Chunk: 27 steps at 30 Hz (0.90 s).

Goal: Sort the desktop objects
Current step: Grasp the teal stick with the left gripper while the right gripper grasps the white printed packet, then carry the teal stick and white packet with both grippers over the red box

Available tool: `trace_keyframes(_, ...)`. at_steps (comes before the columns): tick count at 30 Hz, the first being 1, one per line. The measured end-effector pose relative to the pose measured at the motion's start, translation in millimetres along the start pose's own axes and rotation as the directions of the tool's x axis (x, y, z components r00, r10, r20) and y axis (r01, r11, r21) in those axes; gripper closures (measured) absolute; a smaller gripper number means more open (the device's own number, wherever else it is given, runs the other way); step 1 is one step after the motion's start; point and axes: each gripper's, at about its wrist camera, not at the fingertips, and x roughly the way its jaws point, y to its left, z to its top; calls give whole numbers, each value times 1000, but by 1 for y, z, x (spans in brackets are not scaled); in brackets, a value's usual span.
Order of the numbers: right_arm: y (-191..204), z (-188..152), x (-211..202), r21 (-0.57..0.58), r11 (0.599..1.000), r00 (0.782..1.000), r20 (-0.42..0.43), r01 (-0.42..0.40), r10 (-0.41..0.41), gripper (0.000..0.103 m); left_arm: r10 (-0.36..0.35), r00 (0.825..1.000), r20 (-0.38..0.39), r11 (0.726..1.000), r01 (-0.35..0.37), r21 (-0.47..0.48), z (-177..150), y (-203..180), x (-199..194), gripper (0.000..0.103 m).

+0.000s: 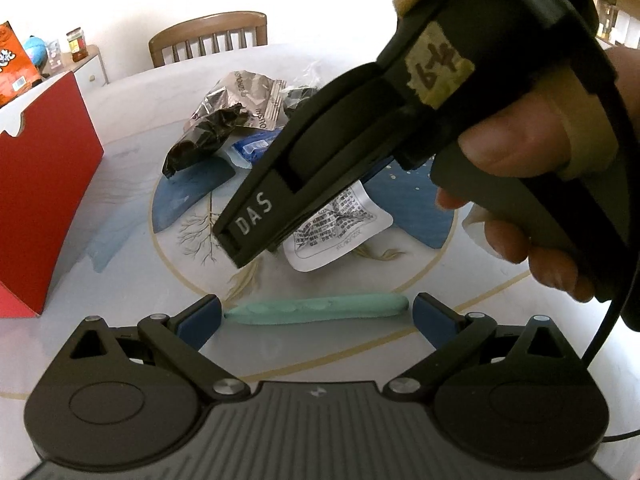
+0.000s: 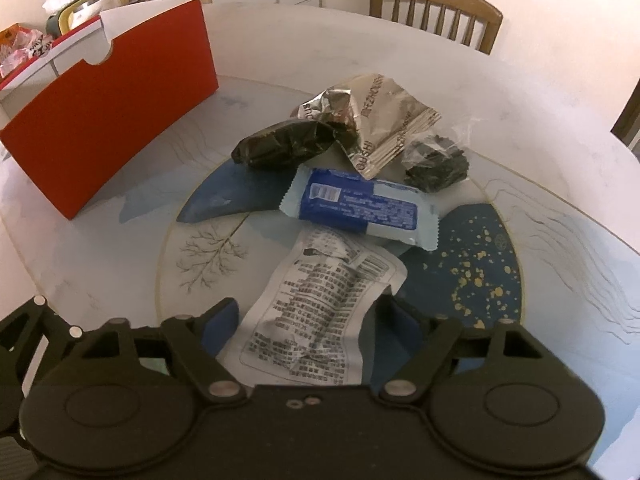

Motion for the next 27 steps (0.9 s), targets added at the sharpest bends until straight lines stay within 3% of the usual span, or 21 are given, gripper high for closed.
trace_keyframes(1,-1,0,-1,2,1000,1000,3,1,-1,32,-3,1000,3,1000,3,2,0,0,-1,3)
trace_keyframes(2,-1,0,-2,3,1000,1000,8,2,-2,44,-5,1000,7,1000,5,4,-1,1,-1,5)
trace_keyframes(3,-2,0,-3,3,1000,1000,11,2,-2,46,-7,1000,9,1000,7,6,-1,1,-2,5)
trace_keyframes(18,-11,-5,-29,63,998,1000,24,-20,19,50,-24,1000,1,999,24,-37,1,23,-13,7)
trace_keyframes(27,-3,2,-58,88,996,997,69,-27,21,50,-18,998,53,1000,19,-16,17,47,-43,7)
